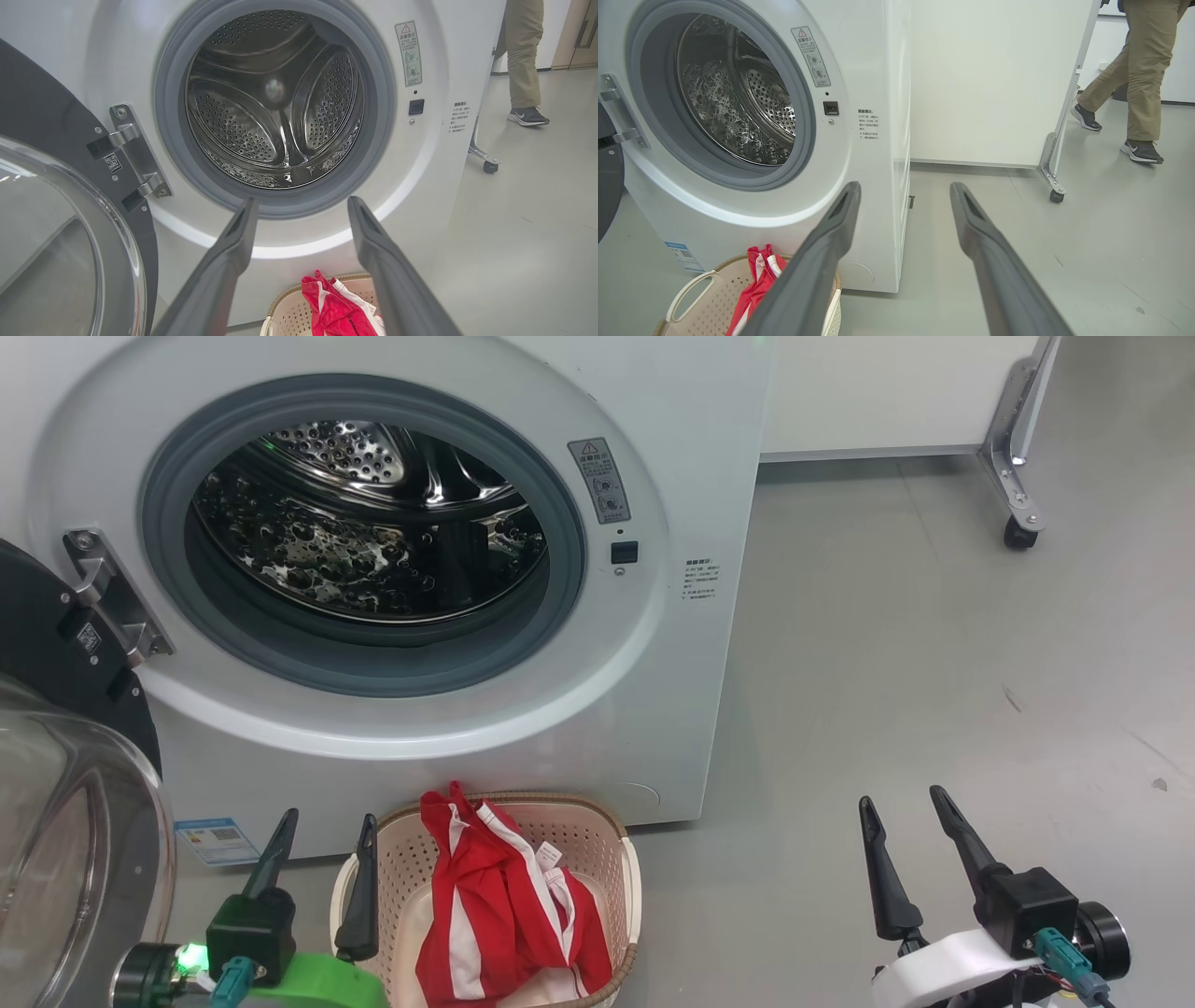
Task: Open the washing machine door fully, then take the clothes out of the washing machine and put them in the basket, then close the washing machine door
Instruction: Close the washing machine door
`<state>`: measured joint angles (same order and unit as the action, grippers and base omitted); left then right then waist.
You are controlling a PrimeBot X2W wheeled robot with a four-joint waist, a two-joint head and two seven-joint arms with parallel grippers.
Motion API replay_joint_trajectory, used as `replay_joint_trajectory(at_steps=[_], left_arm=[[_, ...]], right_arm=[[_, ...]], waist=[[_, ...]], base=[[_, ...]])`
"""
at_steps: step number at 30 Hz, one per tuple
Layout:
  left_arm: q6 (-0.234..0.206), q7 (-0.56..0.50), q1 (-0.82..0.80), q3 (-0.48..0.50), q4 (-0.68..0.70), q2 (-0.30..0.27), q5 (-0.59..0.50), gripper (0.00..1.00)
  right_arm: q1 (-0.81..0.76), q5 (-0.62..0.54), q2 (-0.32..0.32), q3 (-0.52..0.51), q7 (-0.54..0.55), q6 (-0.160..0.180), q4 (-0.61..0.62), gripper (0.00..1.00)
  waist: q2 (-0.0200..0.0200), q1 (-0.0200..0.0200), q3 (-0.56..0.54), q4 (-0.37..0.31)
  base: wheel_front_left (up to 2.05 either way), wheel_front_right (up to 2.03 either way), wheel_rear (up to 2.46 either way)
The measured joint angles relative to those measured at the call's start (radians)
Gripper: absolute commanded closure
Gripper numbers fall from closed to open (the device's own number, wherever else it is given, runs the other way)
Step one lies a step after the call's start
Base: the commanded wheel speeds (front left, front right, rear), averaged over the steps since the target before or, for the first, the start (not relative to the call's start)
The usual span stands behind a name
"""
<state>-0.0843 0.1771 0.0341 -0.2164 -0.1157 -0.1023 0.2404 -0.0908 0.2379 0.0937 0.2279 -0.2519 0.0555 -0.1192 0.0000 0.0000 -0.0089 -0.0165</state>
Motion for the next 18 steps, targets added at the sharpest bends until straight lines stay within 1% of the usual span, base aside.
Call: replay_joint_trajectory(at_steps=[10,18], left_arm=[[-0.009,-0.031,0.026,0.003,0.046,-0.002,-0.012,0.00],[-0.016,-0.046,0.034,0.015,0.070,-0.001,-0.022,0.00]], right_arm=[[-0.001,0.000,0.003,-0.001,0.009,0.001,0.016,0.00],[-0.001,0.000,0.010,-0.003,0.010,0.001,0.025,0.00]], waist=[[0.0000,0.0000,0.005,0.000],[0.0000,0.0000,0.007,-0.001]], base=[[-0.01,0.01,-0.01],[-0.40,0.40,0.00]])
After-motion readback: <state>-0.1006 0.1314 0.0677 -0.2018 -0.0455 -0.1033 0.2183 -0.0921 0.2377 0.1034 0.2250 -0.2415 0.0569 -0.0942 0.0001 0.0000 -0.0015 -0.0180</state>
